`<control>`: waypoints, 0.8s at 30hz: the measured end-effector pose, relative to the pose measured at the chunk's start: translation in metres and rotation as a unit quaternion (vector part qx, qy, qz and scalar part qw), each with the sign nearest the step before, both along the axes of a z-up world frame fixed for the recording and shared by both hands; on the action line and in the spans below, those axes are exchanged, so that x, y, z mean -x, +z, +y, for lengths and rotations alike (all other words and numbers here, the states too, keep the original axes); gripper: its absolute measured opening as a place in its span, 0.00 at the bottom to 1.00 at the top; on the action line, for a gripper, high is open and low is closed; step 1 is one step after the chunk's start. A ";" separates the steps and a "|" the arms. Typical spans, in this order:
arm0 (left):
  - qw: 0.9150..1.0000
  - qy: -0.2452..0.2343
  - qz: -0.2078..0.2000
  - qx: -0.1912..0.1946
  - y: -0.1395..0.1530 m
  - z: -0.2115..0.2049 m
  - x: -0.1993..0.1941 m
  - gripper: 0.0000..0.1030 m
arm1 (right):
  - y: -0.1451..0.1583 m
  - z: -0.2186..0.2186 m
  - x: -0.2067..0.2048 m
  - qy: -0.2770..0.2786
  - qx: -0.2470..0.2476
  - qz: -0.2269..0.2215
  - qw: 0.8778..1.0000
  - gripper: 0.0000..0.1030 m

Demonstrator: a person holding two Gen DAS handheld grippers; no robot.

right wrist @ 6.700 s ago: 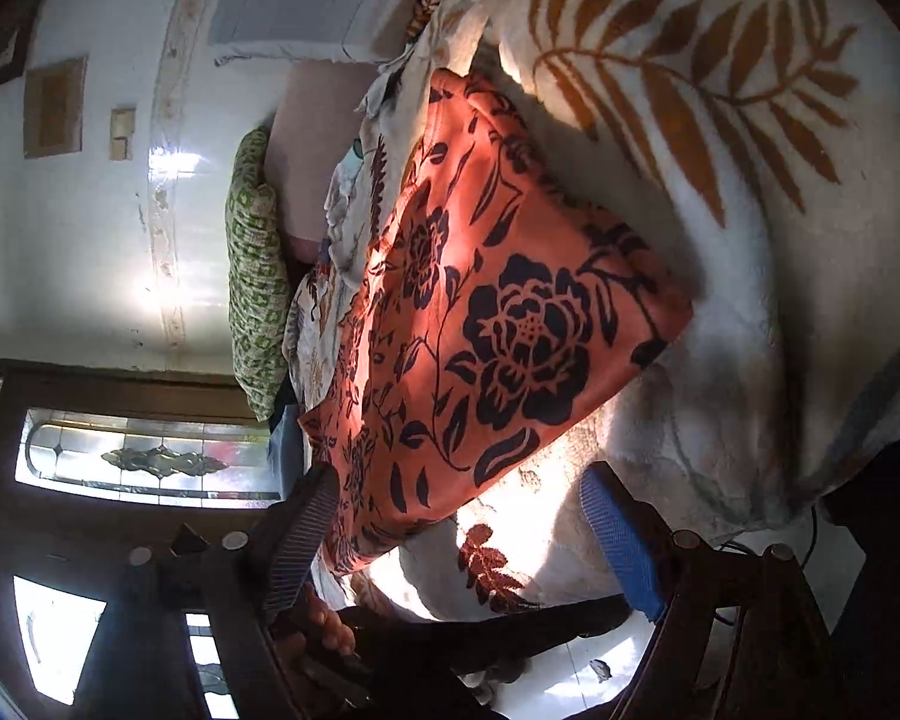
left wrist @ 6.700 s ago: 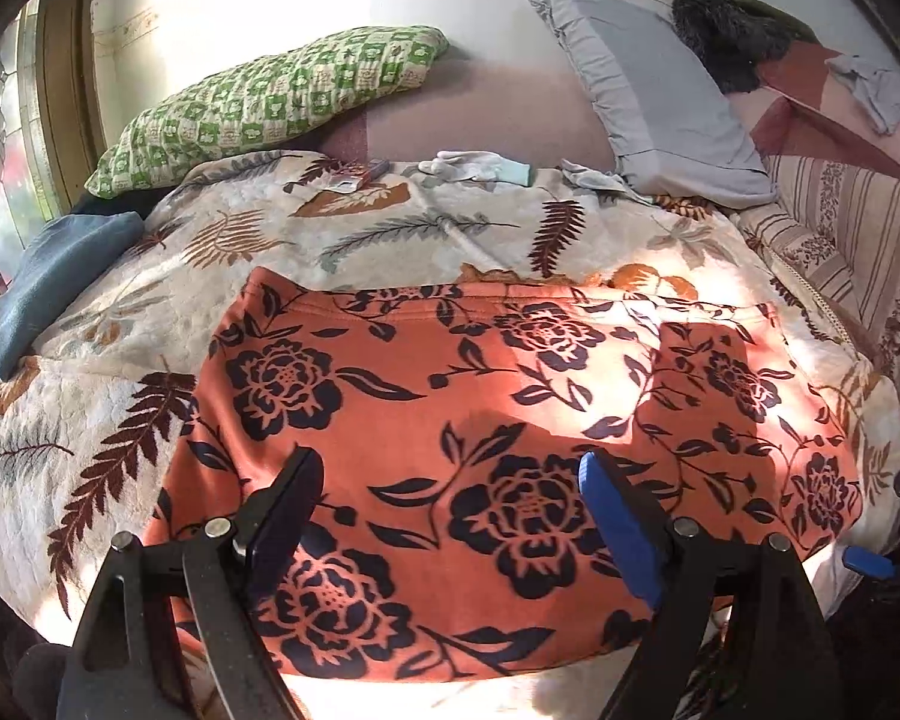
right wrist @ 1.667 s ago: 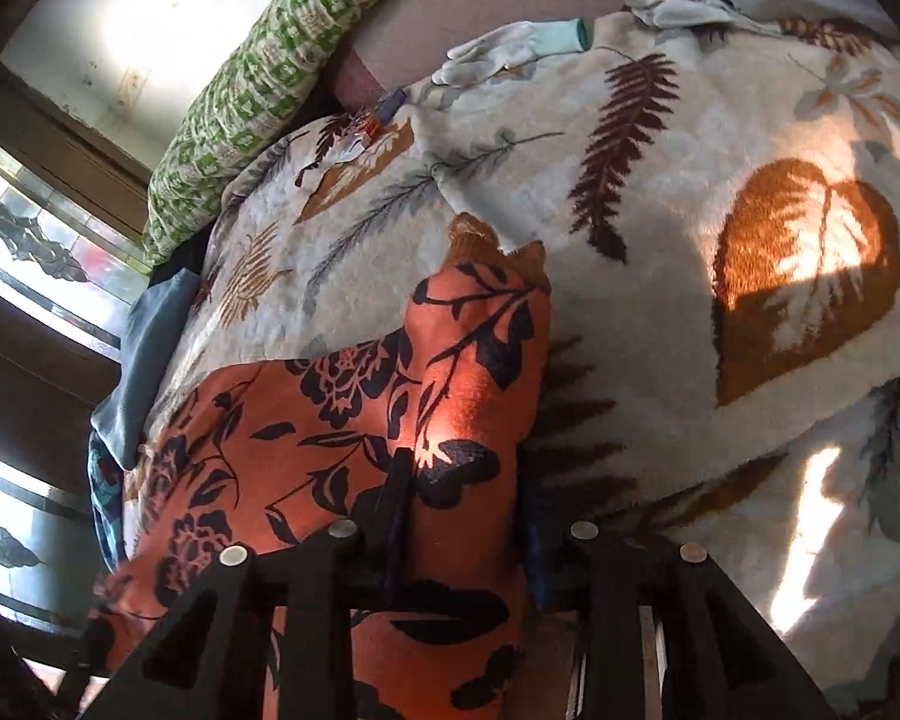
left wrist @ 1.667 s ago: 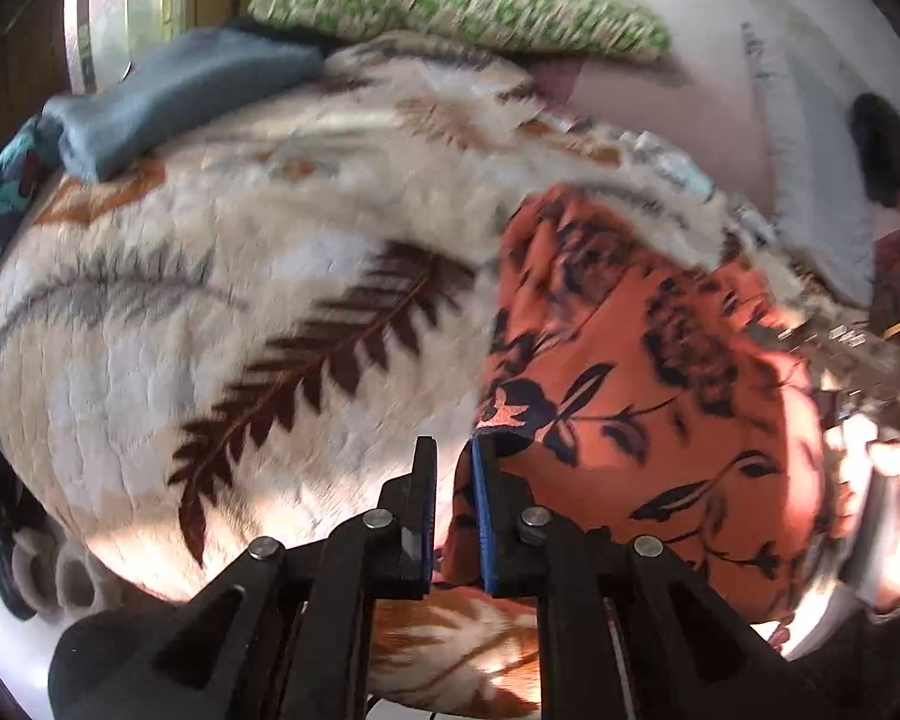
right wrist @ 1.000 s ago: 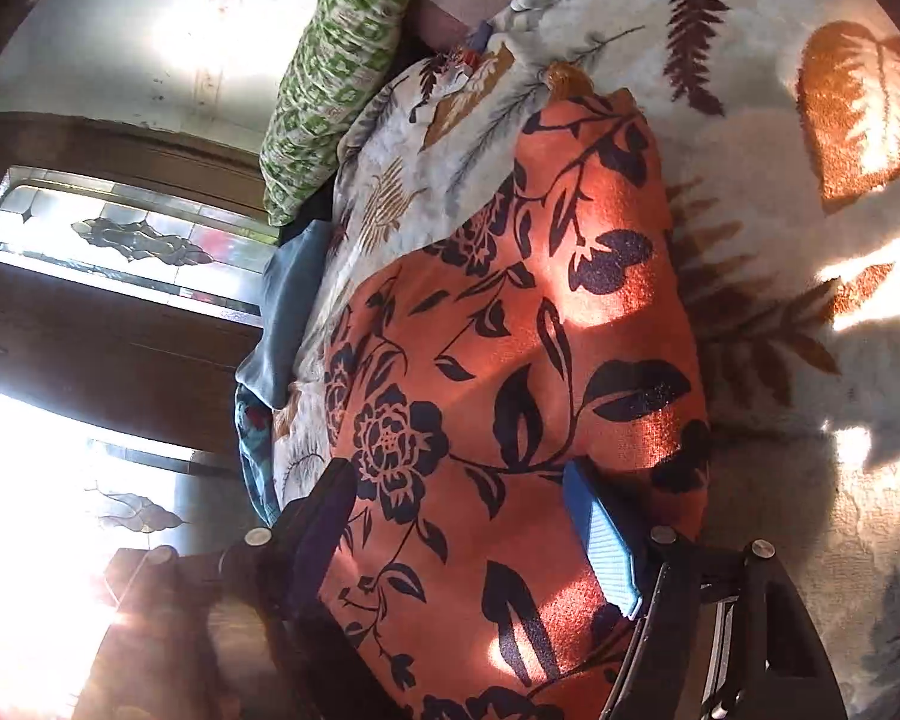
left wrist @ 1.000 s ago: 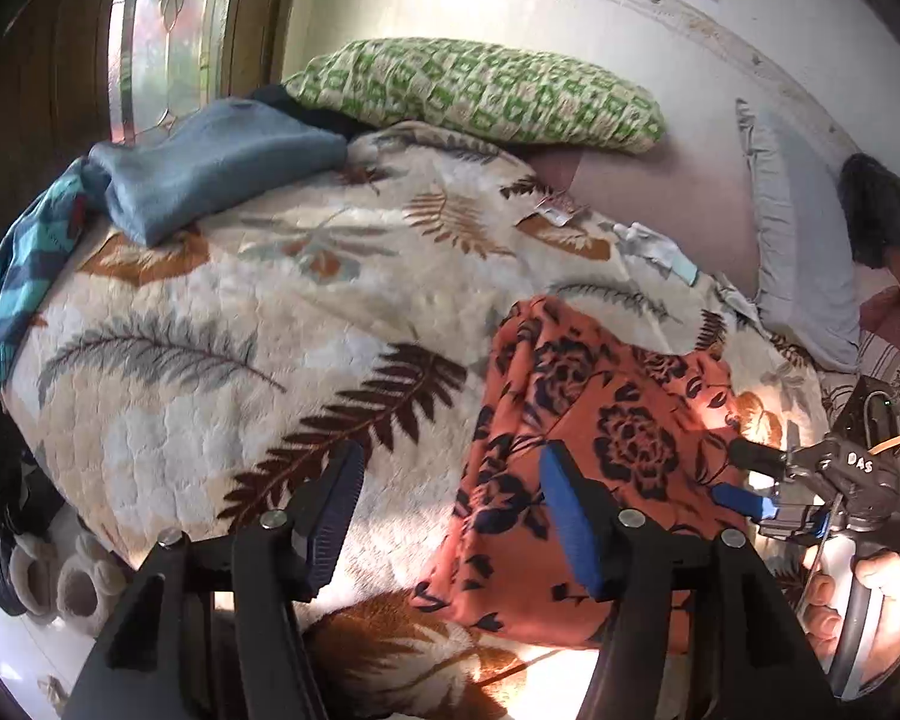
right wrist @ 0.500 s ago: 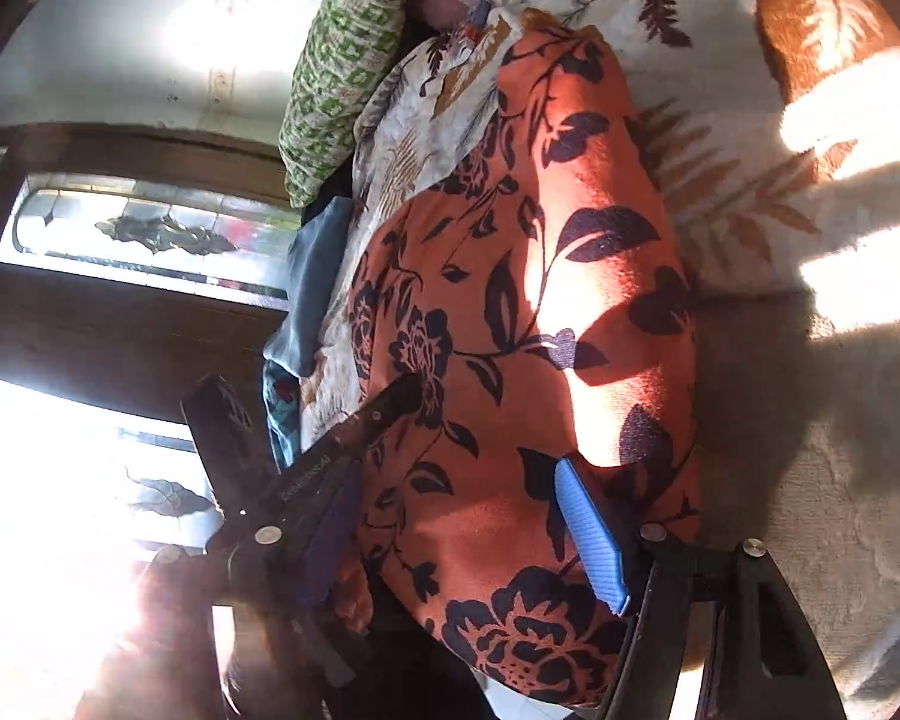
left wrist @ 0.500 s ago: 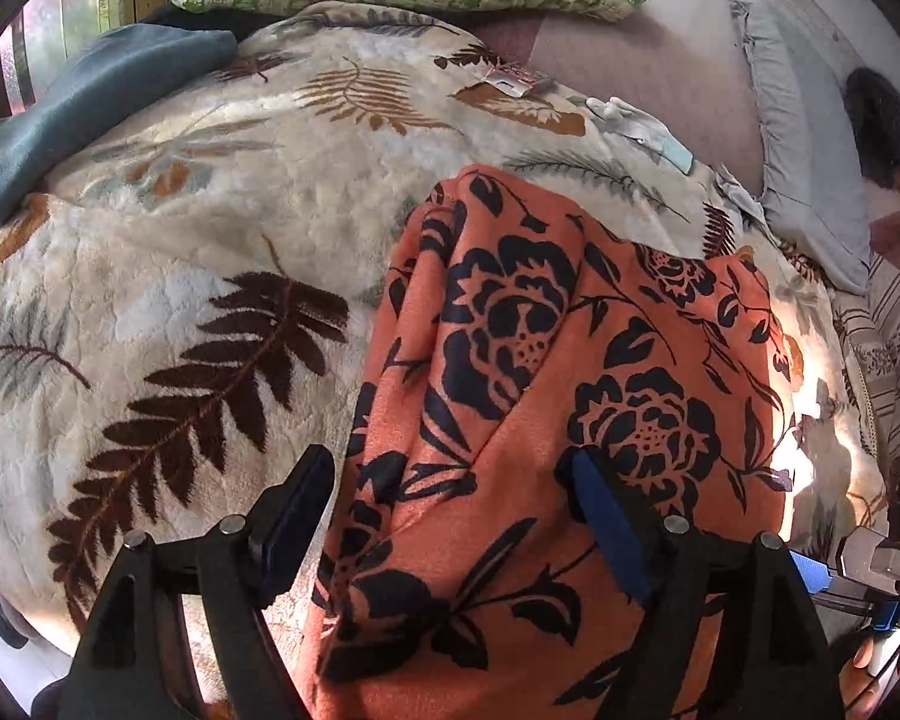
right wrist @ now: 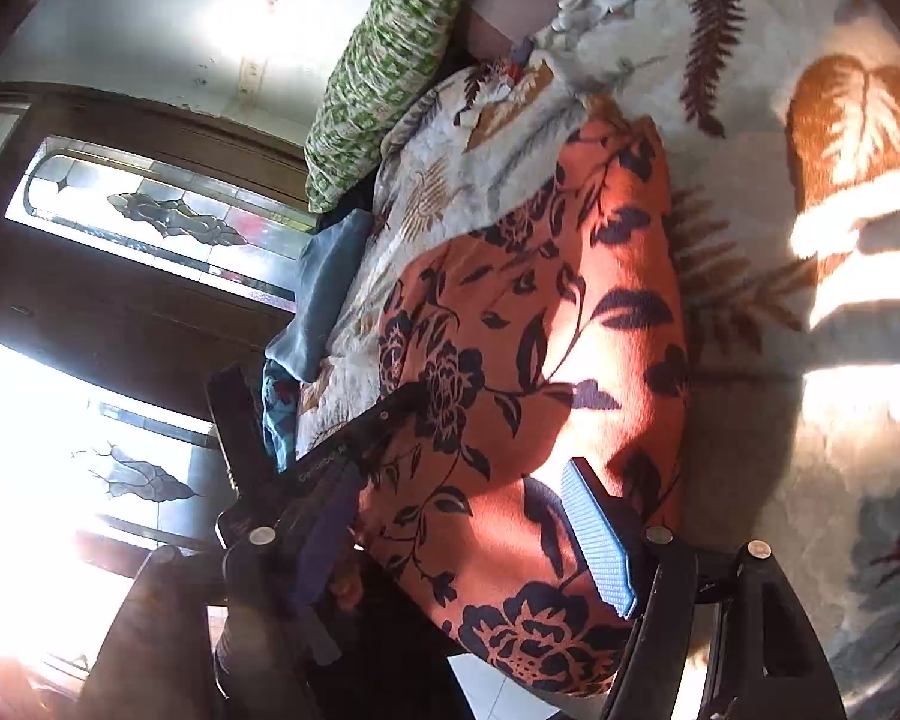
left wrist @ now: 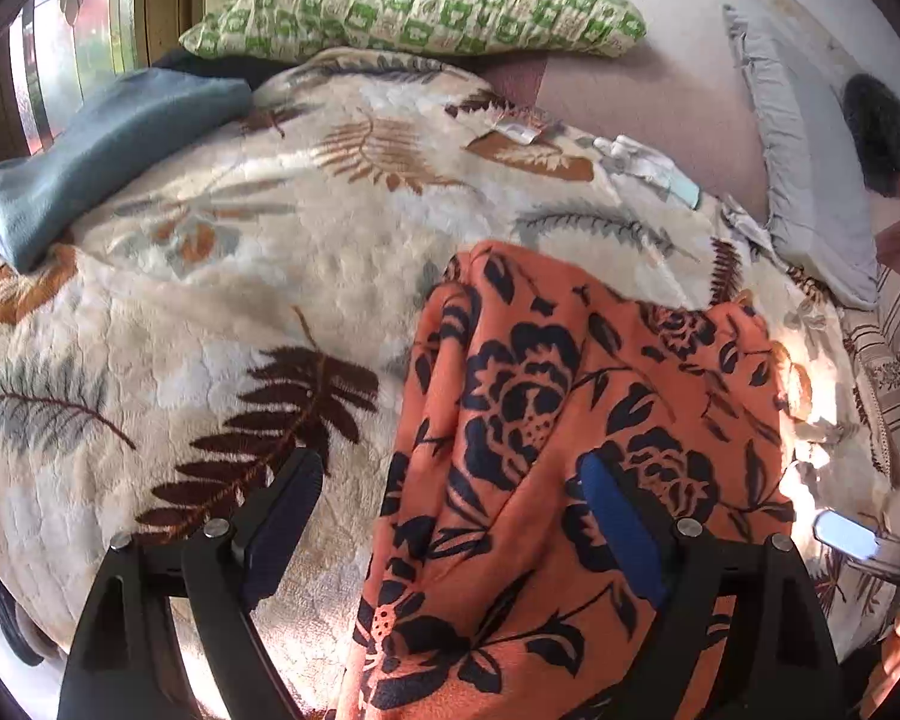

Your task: Fold small clothes

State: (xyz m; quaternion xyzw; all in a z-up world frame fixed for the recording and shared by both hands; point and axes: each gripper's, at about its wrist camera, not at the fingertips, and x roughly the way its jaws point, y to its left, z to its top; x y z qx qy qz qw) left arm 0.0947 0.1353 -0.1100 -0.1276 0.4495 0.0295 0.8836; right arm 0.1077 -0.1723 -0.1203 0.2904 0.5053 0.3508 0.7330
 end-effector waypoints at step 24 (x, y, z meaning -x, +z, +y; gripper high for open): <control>0.999 0.018 0.027 0.030 -0.020 0.008 -0.010 0.94 | -0.015 -0.009 -0.048 -0.070 0.109 -0.014 0.991 0.61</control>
